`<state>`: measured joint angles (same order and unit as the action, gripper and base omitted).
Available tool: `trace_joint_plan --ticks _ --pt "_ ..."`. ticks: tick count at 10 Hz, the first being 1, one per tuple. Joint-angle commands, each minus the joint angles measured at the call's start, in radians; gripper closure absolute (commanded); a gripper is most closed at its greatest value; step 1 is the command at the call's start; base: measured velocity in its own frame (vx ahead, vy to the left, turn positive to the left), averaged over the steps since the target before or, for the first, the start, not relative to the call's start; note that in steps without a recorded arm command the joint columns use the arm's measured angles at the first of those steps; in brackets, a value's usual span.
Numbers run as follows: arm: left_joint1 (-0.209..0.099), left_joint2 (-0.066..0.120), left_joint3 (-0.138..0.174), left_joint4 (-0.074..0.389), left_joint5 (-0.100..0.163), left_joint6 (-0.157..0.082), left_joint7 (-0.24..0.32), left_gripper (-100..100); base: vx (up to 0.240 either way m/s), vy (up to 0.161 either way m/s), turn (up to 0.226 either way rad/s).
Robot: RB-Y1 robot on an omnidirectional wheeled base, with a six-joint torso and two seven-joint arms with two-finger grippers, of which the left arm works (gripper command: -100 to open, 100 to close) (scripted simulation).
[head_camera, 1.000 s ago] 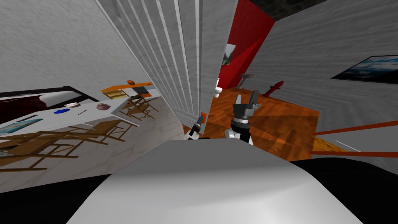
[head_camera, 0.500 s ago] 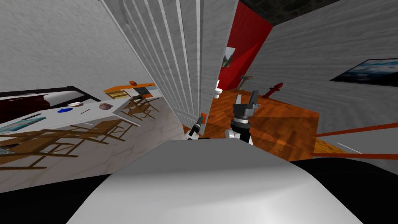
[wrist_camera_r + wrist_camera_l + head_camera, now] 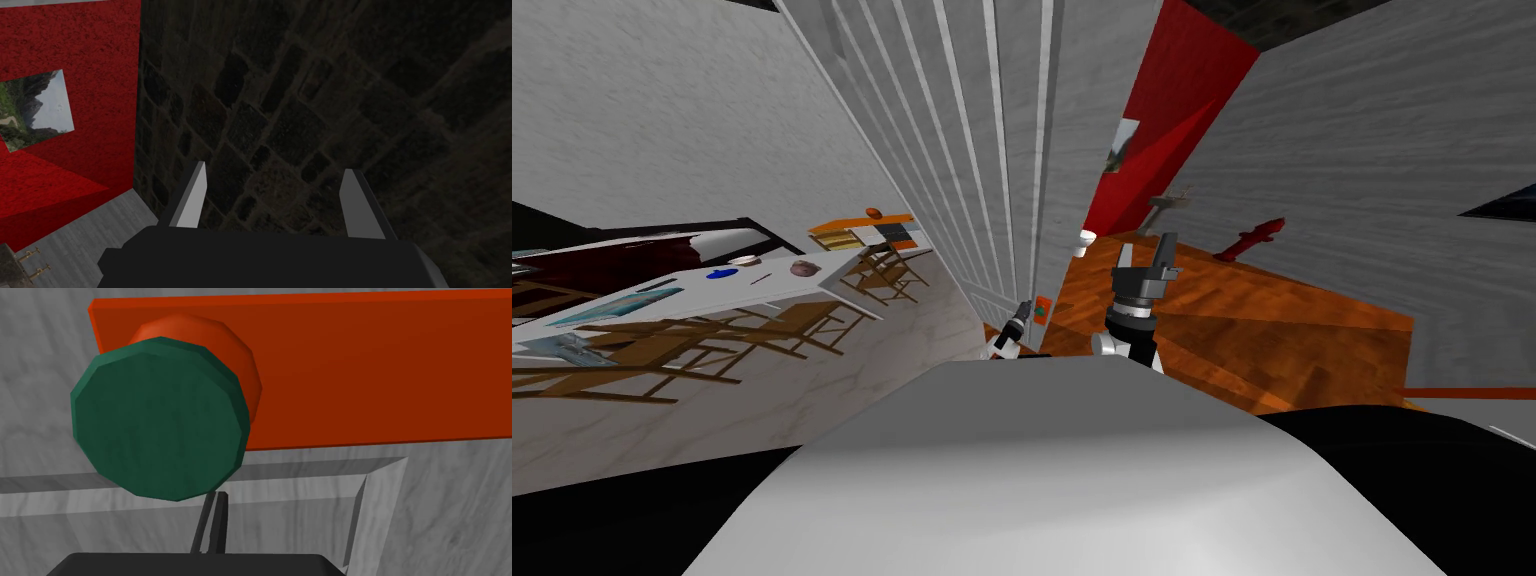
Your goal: Push the door open
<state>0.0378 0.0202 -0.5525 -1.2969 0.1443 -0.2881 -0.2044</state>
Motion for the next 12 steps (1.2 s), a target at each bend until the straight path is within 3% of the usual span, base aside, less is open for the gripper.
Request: trace_joint_plan --ticks 1,3,5,9,10,11,12 --pt "0.028 0.022 -0.032 -0.018 -0.002 -0.001 -0.012 -100 -0.053 0.057 0.131" --pt "0.041 0.023 -0.046 -0.027 -0.004 -0.001 -0.017 -100 -0.168 0.105 0.029" --pt "0.068 0.010 -0.077 -0.044 -0.006 -0.002 -0.028 -100 -0.209 0.093 0.063" --pt "0.113 -0.067 -0.127 -0.073 -0.010 -0.003 -0.046 -100 -0.193 0.086 0.054" --pt "0.111 -0.055 -0.123 -0.079 -0.010 0.004 -0.045 -100 -0.055 0.022 -0.001" --pt "0.105 -0.022 -0.119 -0.073 -0.009 0.000 -0.044 -100 0.093 -0.053 -0.028" --pt "0.101 -0.009 -0.116 -0.070 -0.009 -0.002 -0.043 -100 0.188 -0.121 -0.022"
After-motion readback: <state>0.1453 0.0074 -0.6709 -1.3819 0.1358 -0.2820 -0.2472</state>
